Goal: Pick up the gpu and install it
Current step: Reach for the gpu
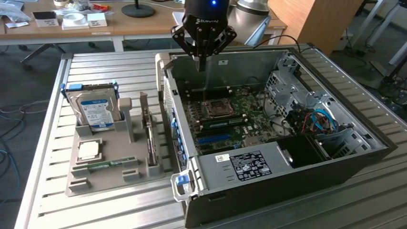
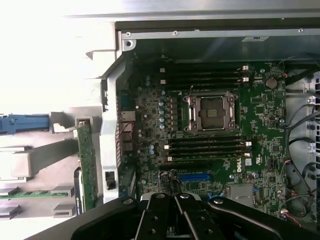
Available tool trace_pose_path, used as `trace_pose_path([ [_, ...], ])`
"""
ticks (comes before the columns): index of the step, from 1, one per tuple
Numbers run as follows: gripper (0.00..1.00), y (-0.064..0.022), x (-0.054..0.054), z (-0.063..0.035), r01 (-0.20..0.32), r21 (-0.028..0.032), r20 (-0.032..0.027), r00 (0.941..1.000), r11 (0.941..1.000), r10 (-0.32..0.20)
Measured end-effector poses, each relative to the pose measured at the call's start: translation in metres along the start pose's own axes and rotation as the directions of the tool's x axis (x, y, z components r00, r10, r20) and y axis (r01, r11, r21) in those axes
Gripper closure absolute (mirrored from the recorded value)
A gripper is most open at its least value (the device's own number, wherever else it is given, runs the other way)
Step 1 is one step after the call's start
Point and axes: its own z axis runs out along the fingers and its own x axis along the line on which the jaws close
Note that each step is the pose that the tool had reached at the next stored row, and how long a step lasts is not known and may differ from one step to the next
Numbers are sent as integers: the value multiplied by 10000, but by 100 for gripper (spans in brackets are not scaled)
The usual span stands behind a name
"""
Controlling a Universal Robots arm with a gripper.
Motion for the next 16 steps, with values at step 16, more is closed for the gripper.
trace_pose_path([
  [16, 89, -8, 109, -3, 0, 0, 0, 10000, 10000, 0],
])
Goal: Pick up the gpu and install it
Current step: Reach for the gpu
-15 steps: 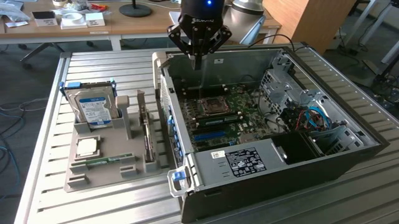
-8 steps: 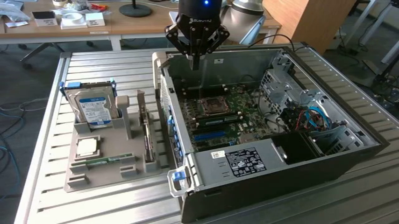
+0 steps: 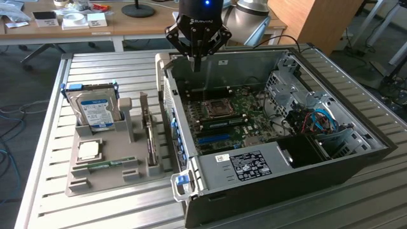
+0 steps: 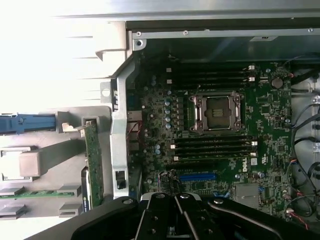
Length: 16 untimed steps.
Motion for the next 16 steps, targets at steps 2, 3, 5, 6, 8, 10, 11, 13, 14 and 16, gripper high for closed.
trace_pose_path([
  [2, 89, -1, 13, -1, 0, 1, -1, 10000, 10000, 0],
  [3, 89, -2, 20, -1, 0, 0, 0, 10000, 10000, 0],
  [5, 89, -3, 37, -1, 0, 0, -1, 10000, 10000, 0],
  [6, 89, -4, 49, -1, 0, 0, 0, 10000, 10000, 0],
  [8, 89, -6, 81, -2, 0, 0, 0, 10000, 10000, 0],
  [10, 89, -9, 119, -3, -1, 0, 0, 10000, 10000, 1],
  [11, 89, -10, 137, -3, -1, 1, -1, 10000, 10000, 1],
  [13, 89, -13, 174, -4, -1, 0, 0, 10000, 10000, 1],
  [14, 89, -14, 189, -4, 0, 0, 0, 10000, 10000, 0],
  [16, 89, -17, 219, -5, 0, 0, 0, 10000, 10000, 0],
])
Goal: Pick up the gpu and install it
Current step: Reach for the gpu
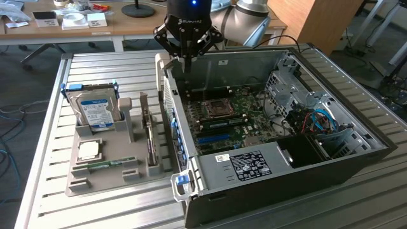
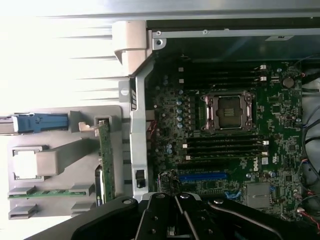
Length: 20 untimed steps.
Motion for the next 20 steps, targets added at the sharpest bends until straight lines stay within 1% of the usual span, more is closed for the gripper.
trace_pose_path([
  [14, 89, -13, 180, -5, 0, 0, 0, 10000, 10000, 0],
  [20, 89, -18, 241, -6, 0, 0, 0, 10000, 10000, 0],
])
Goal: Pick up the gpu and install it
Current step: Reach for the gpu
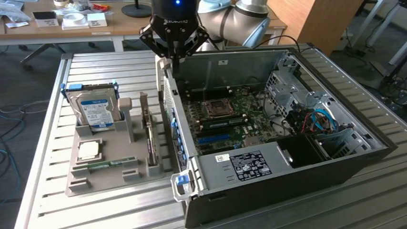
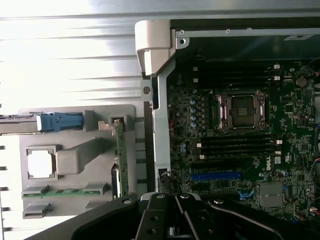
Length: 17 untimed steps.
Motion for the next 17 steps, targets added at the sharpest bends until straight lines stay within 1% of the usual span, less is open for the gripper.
trace_pose_path([
  [17, 89, -12, 156, -4, 0, 0, 0, 10000, 10000, 0],
])
